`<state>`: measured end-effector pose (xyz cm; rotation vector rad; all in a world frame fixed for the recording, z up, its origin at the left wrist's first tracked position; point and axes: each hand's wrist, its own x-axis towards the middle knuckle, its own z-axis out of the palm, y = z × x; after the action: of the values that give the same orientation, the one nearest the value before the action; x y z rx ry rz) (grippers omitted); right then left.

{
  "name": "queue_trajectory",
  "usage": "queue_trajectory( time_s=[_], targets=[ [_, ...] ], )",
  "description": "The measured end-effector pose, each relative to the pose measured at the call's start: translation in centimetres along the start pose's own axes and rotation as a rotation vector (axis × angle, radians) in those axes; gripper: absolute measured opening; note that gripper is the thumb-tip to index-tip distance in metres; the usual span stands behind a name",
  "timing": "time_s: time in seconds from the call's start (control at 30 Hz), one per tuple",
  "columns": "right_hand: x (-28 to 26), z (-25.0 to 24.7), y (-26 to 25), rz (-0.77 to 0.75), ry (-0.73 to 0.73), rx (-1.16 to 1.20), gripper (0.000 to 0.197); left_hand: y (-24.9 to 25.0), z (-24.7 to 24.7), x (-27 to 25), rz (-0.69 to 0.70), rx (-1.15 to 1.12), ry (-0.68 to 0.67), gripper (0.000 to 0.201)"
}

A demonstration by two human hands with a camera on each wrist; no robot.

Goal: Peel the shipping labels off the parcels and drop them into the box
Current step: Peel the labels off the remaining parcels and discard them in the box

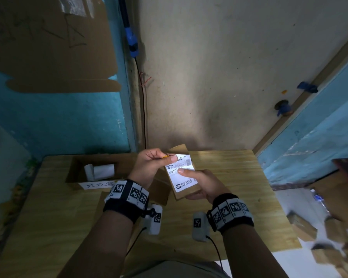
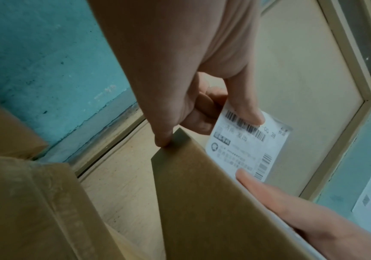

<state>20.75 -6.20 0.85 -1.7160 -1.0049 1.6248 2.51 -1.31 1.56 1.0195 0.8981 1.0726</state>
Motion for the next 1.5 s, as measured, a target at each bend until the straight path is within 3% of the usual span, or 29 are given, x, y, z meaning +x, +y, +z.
queue_trajectory(
  time_s=[0.6,1.0,1.17,1.4,1.5],
  targets=[
    [0.1,1.0,0.1,0.063,-0.057,0.047,0.048,-0.6,-1.2,-0.3,-0.025,-0.108,0.009,0.021],
    [-0.1,1.1,0.1,0.076,-0.069,0.047,0.049,-0.9,-1.8,-0.4,-0.026,-0.176,-0.058,0.022],
    [-0.2,1.4,-0.1,0.079,-0.078,0.041,0.049,-0.9,-2.2,-0.4,-0.034,-0.225,-0.048,0.037],
    [-0.2,1.5,-0.2,0.089,-0.081,0.041,0.050,-1.4,-2.2,-0.2,-0.077,-0.241,-0.001,0.024],
    [-0.1,1.6,-0.2,0.123,-0.092,0.057,0.050,-1.7,-2.3,-0.2,-0.090,-0.257,0.007,0.029]
  ],
)
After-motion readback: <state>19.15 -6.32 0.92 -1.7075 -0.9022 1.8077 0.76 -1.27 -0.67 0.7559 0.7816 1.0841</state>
